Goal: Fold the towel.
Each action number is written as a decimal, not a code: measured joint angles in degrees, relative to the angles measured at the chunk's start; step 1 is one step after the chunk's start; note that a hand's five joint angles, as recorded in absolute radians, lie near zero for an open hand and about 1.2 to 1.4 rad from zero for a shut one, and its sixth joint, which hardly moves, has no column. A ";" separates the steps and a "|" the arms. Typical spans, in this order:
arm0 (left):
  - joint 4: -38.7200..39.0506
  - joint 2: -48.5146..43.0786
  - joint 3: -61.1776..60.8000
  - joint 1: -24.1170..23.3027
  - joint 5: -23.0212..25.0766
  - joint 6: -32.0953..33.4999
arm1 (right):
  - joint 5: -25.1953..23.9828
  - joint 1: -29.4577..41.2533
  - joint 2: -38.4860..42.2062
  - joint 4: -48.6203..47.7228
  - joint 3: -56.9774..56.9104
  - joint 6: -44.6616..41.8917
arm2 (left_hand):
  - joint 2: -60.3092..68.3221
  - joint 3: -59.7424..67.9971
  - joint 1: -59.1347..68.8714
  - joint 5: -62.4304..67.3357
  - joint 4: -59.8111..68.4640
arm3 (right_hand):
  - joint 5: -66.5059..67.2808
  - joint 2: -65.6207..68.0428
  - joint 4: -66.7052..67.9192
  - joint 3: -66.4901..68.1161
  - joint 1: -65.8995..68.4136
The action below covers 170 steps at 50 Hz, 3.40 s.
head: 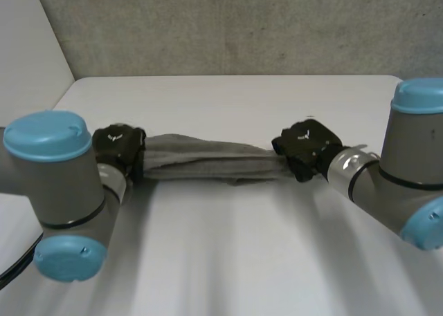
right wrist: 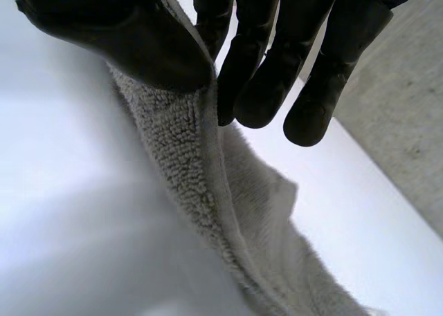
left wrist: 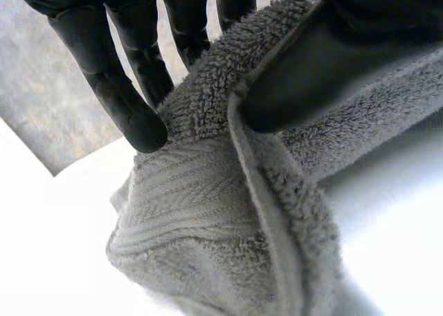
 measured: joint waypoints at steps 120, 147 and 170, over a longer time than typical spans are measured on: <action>20.16 11.80 -17.00 13.97 18.05 6.31 | 3.73 -7.40 -7.61 -14.44 15.27 12.76 | -0.04 0.16 0.54 0.00 0.60 | -52.69 -48.31 -49.54 -49.34 -49.07; 20.19 10.36 -17.17 15.23 18.14 6.27 | -7.11 -14.30 8.56 -6.16 8.87 -1.43 | -0.03 0.16 0.54 0.00 0.60 | -53.47 -48.84 -50.42 -50.33 -50.73; 20.19 10.30 -17.35 15.17 18.14 6.26 | -7.25 -12.95 8.49 -8.60 6.95 2.43 | -0.03 0.16 0.54 0.00 0.60 | -51.99 -48.85 -50.42 -50.32 -50.60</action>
